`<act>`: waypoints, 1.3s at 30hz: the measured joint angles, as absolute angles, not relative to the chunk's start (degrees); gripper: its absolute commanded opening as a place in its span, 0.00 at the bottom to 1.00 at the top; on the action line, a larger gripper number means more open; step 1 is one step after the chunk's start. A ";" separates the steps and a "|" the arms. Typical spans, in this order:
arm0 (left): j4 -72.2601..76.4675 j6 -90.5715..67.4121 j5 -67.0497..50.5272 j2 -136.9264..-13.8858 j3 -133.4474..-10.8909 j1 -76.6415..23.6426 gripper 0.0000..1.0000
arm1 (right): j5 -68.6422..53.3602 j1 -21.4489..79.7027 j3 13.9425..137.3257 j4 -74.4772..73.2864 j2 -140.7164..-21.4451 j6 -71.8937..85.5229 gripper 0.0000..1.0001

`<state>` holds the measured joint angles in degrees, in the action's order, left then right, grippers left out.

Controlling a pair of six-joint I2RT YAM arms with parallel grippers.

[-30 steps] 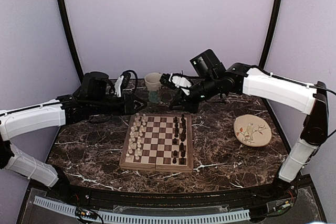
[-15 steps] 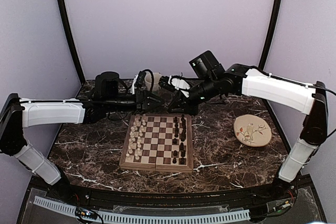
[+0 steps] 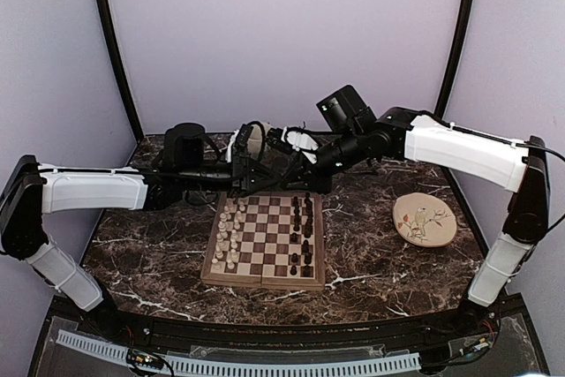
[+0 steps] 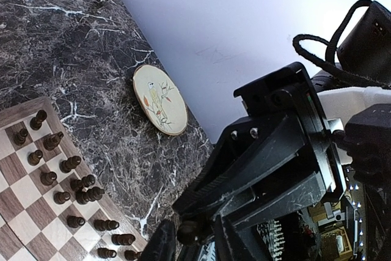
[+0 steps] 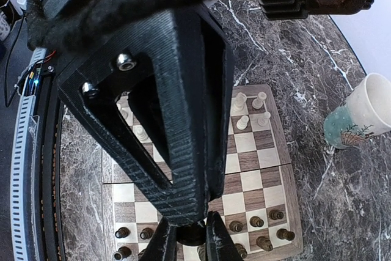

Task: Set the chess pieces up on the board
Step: Pass from the right arm to the left, then place the pawn at f8.

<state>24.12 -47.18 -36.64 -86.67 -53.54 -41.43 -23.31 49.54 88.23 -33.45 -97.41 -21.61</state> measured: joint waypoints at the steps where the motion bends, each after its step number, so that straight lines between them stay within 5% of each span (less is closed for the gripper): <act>1: 24.14 -47.20 -36.64 -86.67 -53.54 -41.41 0.18 | -23.31 49.54 88.23 -33.45 -97.43 -21.61 0.13; 9: 24.71 -47.57 -37.50 -87.77 -53.54 -41.41 0.07 | -22.94 49.54 88.25 -34.06 -97.60 -21.80 0.22; 19: 14.11 -38.76 -34.57 -88.03 -59.33 -41.54 0.06 | -22.57 47.79 81.60 -33.91 -92.97 -23.94 0.38; 32: -14.26 -7.25 -13.56 -94.24 -74.02 -49.52 0.06 | -28.75 21.37 55.09 -23.38 -79.05 -21.91 0.41; 39: -21.74 1.56 -6.98 -101.16 -76.97 -54.15 0.06 | -30.57 17.93 52.88 -19.77 -78.83 -20.60 0.41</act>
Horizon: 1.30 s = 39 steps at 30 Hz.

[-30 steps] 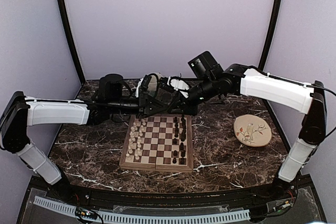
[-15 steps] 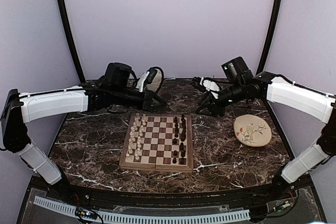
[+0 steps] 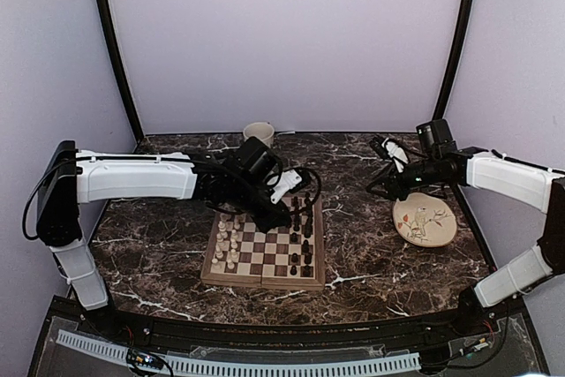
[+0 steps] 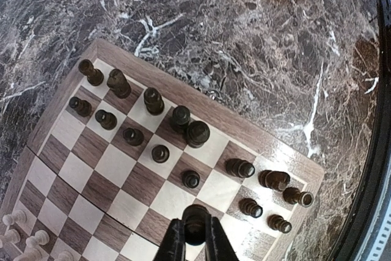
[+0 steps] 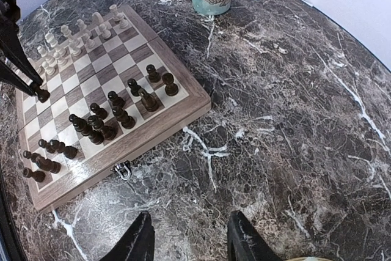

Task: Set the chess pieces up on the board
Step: Place the pawn at f8.

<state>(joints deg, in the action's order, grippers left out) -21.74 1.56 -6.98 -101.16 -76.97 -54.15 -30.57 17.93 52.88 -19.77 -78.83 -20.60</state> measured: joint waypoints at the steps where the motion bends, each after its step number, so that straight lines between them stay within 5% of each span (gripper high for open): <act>1: -22.44 2.59 -6.31 -101.91 -77.43 -54.65 0.06 | -30.72 17.93 52.84 -19.25 -78.72 -20.53 0.41; 39: -29.54 11.62 -7.64 -112.81 -85.27 -58.41 0.06 | -32.21 17.91 52.77 -17.56 -78.41 -20.60 0.41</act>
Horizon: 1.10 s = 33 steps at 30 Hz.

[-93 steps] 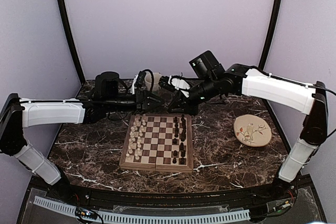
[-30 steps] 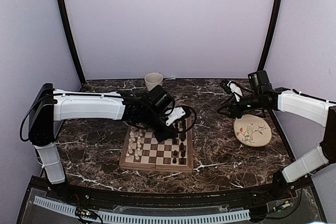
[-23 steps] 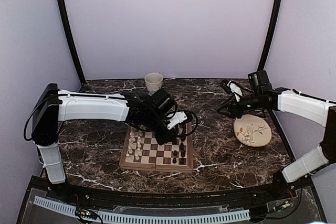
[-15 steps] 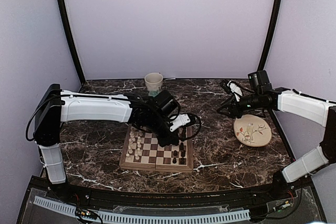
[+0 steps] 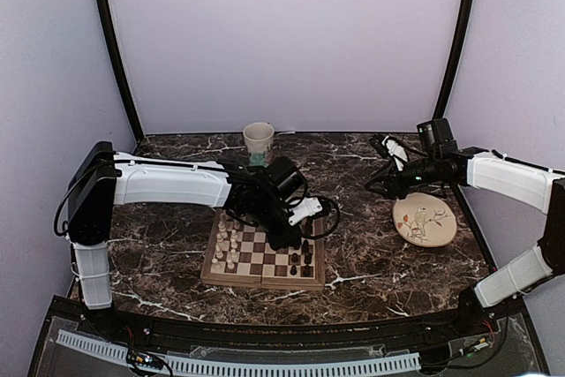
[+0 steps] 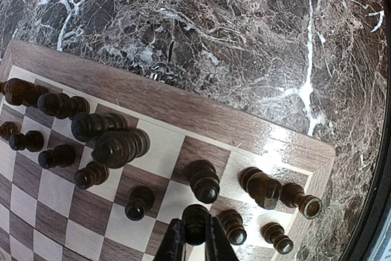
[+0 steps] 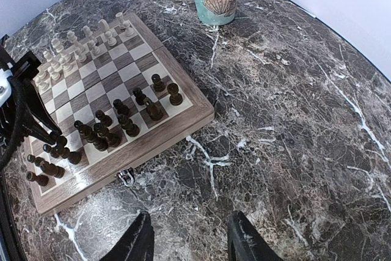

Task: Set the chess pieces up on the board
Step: Place the pawn at f8.

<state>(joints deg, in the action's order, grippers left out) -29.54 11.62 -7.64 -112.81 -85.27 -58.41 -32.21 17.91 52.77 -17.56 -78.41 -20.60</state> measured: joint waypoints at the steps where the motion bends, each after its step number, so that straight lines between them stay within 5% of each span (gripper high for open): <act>1: -29.65 11.64 -7.62 -112.84 -85.36 -58.41 0.06 | -32.21 17.91 52.77 -17.56 -78.41 -20.64 0.41; 33: -30.61 11.20 -5.21 -115.33 -86.21 -58.78 0.20 | -32.25 17.91 52.77 -17.56 -78.52 -20.95 0.42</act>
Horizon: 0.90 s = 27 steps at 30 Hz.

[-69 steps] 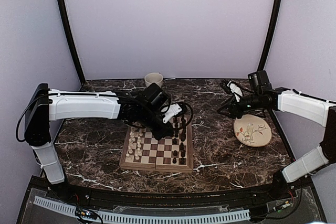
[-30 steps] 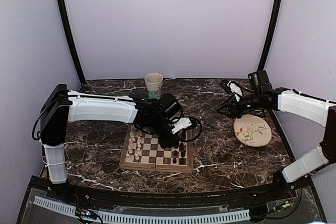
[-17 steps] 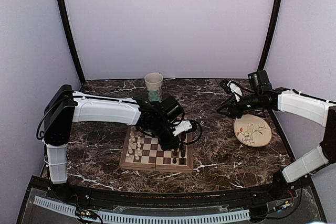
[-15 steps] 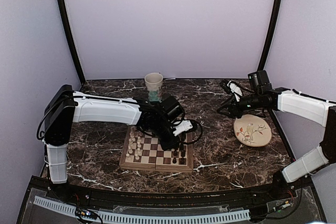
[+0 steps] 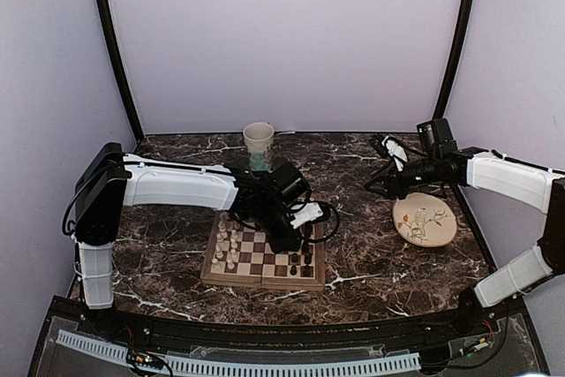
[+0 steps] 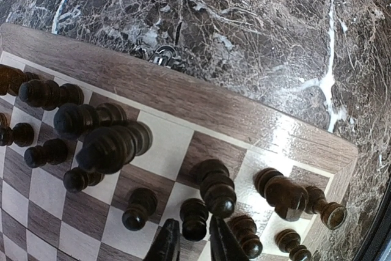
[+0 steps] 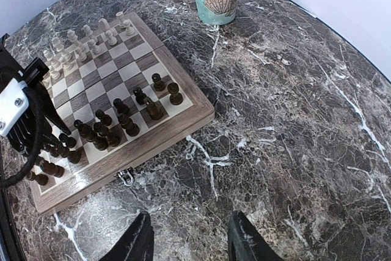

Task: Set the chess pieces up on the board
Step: Place the pawn at f8, then reset both arms

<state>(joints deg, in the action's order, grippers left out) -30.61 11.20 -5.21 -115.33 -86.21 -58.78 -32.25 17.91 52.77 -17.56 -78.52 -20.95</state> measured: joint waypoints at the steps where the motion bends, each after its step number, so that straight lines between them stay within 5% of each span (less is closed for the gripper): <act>1: -30.59 11.14 -5.21 -115.33 -86.21 -58.78 0.20 | -32.29 17.91 52.77 -17.56 -78.52 -20.95 0.42; 19: -32.80 11.86 -0.14 -99.96 -85.43 -58.11 0.26 | -30.92 17.91 64.31 -26.26 -78.52 -21.34 0.40; 24: -31.42 10.28 4.93 -94.28 -85.32 -52.88 0.42 | -28.64 17.91 73.06 -30.59 -78.52 -21.08 0.39; 27: -29.45 8.99 9.34 -91.77 -85.14 -48.45 0.58 | -26.00 17.82 76.58 -31.83 -78.00 -20.12 0.47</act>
<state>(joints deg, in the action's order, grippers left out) -29.45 8.99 9.34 -91.77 -85.14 -48.45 -26.00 17.82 76.58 -31.83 -78.00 -20.12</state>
